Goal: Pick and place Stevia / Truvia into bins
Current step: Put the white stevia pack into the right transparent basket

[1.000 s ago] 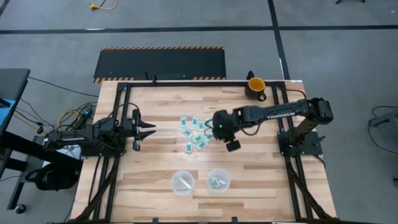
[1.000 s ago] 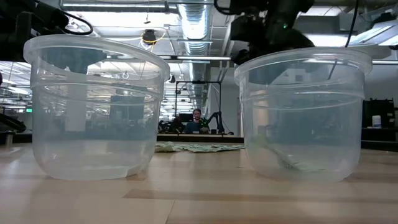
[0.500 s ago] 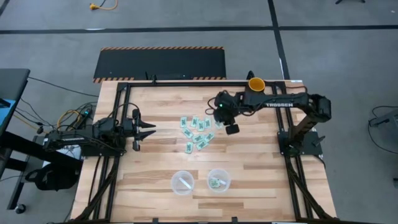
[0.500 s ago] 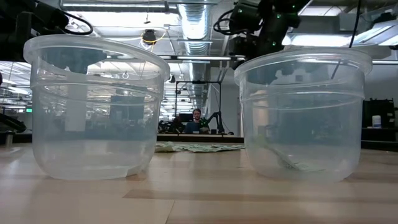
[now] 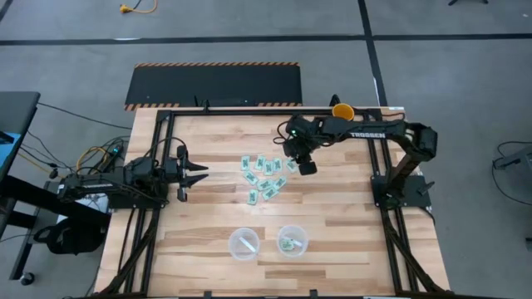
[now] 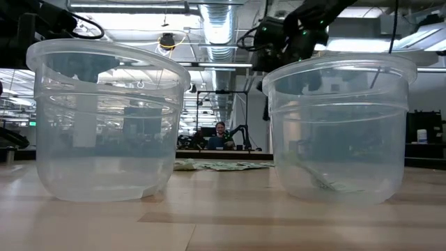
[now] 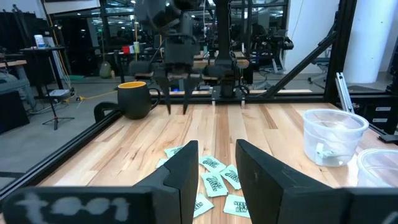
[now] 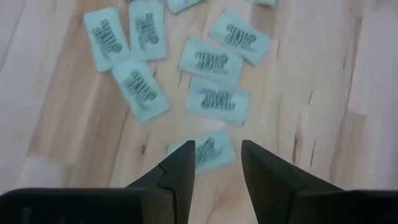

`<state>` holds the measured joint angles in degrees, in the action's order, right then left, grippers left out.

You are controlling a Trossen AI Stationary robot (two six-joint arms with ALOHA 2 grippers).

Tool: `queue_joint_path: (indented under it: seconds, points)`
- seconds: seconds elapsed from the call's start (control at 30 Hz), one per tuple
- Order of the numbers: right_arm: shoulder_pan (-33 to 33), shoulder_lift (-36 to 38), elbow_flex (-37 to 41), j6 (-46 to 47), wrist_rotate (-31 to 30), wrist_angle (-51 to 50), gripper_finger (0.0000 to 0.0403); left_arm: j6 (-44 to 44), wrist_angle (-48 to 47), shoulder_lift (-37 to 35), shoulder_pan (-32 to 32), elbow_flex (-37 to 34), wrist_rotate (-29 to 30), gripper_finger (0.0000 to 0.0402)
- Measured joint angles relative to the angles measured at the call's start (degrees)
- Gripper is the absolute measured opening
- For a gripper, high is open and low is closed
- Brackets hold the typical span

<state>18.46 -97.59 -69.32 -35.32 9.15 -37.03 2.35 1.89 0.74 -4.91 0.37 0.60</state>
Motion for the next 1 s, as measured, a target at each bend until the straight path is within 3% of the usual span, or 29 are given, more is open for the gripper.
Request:
queue_joint_path:
  seconds: [0.33, 0.57, 1.0]
  points:
    - [-0.9, -8.7, 0.2, -1.2, -0.4, -1.6, 0.0122, 0.0, 0.0, 0.0, 0.0, 0.0, 0.1, 0.0097]
    - [-1.6, -12.2, 0.2, -2.8, -6.1, -1.7, 0.0122, 0.0, 0.0, 0.0, 0.0, 0.0, 0.0, 0.0097]
    - [-1.7, -13.3, 0.0, -4.3, -5.9, -0.2, 0.0122, 0.0, 0.0, 0.0, 0.0, 0.0, 0.0, 0.0097]
